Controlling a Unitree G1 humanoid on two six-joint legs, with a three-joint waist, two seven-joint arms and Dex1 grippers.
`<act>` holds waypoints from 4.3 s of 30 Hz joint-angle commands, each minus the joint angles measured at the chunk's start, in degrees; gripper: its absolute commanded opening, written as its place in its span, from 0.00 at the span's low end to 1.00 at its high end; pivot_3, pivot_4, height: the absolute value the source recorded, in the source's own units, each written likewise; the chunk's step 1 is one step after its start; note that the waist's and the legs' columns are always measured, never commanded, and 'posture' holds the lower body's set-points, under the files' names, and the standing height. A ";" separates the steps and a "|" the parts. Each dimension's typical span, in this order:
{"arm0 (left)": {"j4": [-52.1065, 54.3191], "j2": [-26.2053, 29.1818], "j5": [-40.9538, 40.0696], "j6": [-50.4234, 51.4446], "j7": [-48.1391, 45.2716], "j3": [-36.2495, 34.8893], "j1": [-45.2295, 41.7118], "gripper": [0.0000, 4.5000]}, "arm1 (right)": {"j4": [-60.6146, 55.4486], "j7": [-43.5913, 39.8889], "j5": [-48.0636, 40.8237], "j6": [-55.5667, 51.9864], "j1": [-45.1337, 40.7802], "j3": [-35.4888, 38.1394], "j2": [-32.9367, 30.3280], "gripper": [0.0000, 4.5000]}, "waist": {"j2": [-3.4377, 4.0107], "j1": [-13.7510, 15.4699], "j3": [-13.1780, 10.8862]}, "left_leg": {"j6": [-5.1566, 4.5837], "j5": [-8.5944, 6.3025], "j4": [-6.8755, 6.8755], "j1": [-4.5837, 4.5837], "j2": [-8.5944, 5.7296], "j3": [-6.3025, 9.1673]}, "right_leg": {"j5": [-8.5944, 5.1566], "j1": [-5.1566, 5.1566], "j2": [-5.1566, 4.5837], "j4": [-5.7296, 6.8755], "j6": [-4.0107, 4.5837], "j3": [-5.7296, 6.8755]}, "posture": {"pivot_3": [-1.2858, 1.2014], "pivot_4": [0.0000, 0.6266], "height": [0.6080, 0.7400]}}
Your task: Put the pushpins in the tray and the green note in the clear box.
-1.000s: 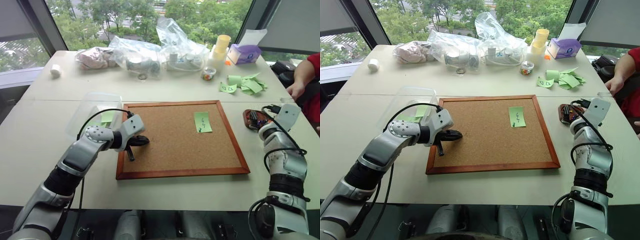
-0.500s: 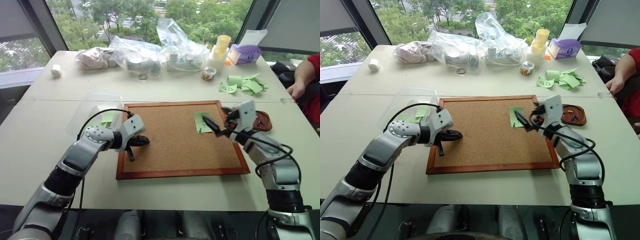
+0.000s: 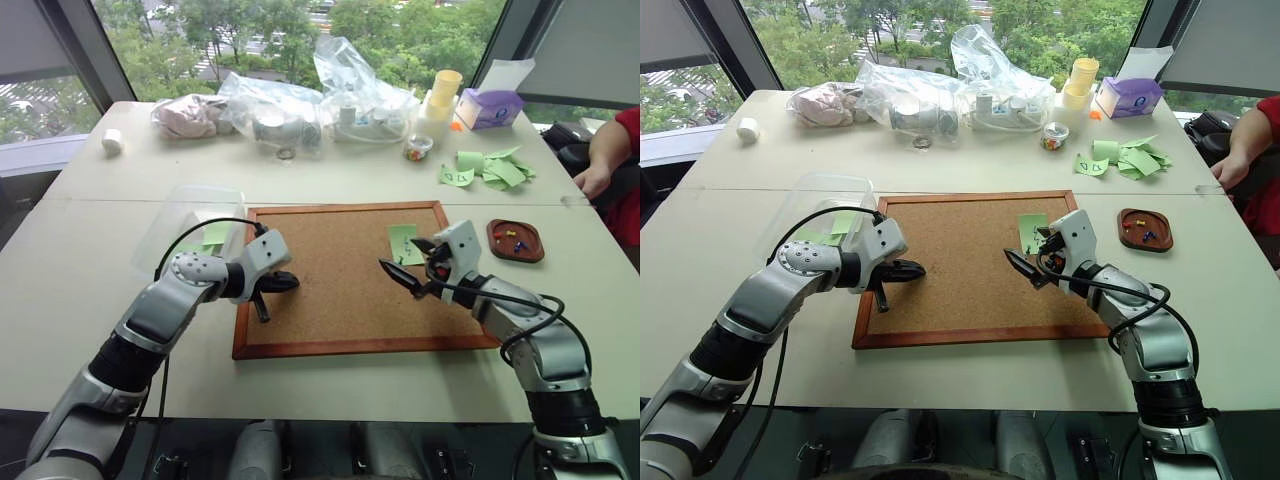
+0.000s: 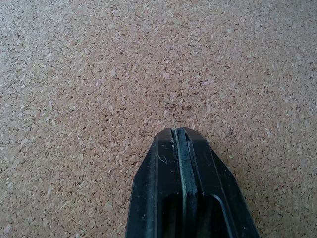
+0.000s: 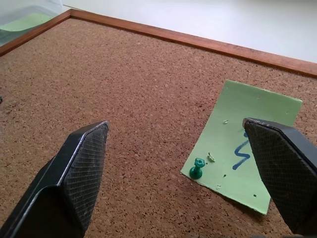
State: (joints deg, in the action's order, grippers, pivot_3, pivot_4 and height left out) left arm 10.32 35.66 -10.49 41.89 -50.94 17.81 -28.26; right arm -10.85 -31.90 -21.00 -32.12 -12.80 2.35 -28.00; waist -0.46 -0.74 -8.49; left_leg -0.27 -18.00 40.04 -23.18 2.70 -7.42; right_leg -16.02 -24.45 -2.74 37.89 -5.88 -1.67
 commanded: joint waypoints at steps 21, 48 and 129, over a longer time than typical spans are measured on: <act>1.12 0.24 0.46 0.66 0.07 1.01 1.12 0.00 | 5.10 -2.27 1.65 2.41 1.09 -1.38 2.51 0.01 | -0.04 -0.01 0.03 | 0.00 0.00 0.00 0.02 0.00 0.00 | 0.00 0.01 0.02 0.00 0.00 0.00 | 0.52 0.24 0.96; 0.54 0.97 0.91 0.00 -1.78 2.10 0.68 0.00 | -10.11 -0.91 -0.79 1.61 0.76 3.65 -0.90 0.01 | -0.06 0.02 0.04 | -0.01 -0.01 0.00 0.01 -0.01 0.00 | 0.00 0.01 0.02 0.00 0.00 0.00 | 0.52 0.24 0.96; -12.01 -20.98 -2.98 -11.26 -0.14 -1.01 -20.78 0.00 | 12.85 24.62 6.86 -12.42 -14.53 18.47 -4.38 0.00 | -0.09 -0.03 -0.02 | 0.04 0.03 -0.02 -0.18 -0.13 0.03 | 0.01 -0.02 0.01 -0.21 -0.01 0.08 | 0.52 0.24 0.96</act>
State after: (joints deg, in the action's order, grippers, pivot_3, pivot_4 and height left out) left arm -4.40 15.18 -12.54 30.55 -51.36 17.56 -49.35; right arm 0.48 -7.84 -15.45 -45.76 -25.35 20.66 -30.83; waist -0.56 -0.77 -8.51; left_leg -0.23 -17.97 40.01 -23.35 2.56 -7.38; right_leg -16.00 -24.47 -2.73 37.68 -5.89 -1.59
